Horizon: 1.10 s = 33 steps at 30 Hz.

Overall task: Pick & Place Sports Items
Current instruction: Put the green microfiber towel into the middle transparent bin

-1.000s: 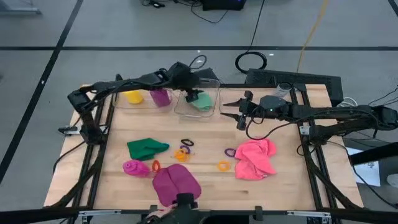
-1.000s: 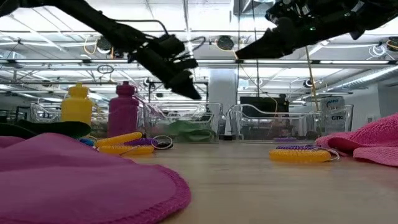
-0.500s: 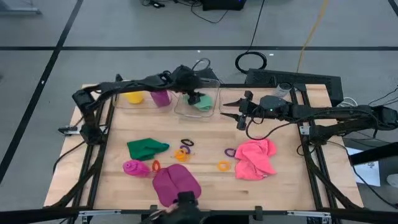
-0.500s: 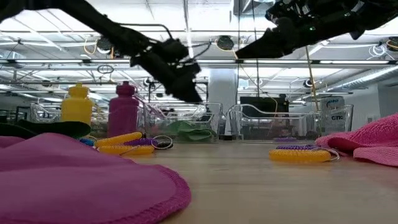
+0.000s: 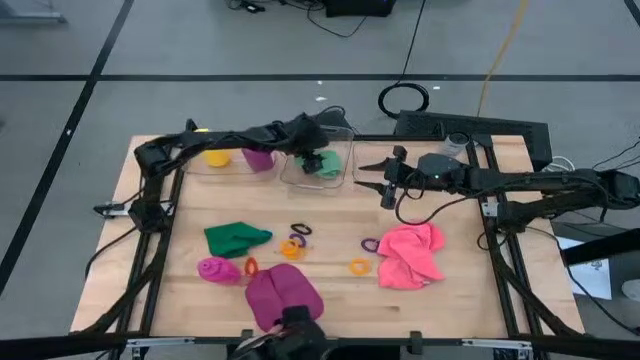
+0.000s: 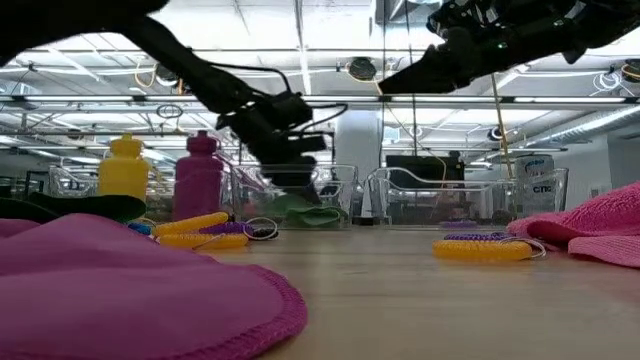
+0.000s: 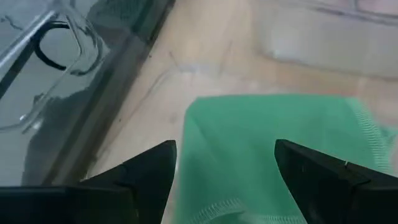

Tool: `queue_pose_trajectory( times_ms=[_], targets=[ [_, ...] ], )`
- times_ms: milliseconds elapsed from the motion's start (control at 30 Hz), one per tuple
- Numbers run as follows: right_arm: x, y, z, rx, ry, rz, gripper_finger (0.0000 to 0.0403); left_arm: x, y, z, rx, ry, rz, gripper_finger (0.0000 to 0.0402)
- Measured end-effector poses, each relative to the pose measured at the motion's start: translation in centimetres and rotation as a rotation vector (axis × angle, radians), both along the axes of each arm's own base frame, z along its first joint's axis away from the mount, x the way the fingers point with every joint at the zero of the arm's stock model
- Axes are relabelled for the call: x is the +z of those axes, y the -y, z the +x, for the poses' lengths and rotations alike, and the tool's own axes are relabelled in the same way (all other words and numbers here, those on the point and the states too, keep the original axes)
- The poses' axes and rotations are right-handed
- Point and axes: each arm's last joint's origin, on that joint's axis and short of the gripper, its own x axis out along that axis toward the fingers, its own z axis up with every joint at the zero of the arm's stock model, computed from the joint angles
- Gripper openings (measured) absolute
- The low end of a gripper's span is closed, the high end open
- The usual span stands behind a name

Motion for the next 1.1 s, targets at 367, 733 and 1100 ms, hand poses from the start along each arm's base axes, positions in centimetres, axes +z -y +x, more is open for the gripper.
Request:
queue_pose_trajectory(
  times_ms=[367, 733, 1100],
  targets=[
    [0.0, 0.0, 0.0, 0.0, 0.003, -0.001, 0.0176, -2.0, 0.1, -0.1, -0.028, -0.077, -0.04, 0.0232],
    [0.0, 0.0, 0.0, 0.0, -0.004, 0.001, 0.0176, 1.4, 0.3, 1.9, -0.046, -0.034, 0.06, 0.0232],
    [-0.1, 0.0, 0.0, 0.0, -0.014, 0.002, 0.0176, 9.9, 3.8, 3.6, -0.259, -0.003, 0.014, 0.0232]
  ],
)
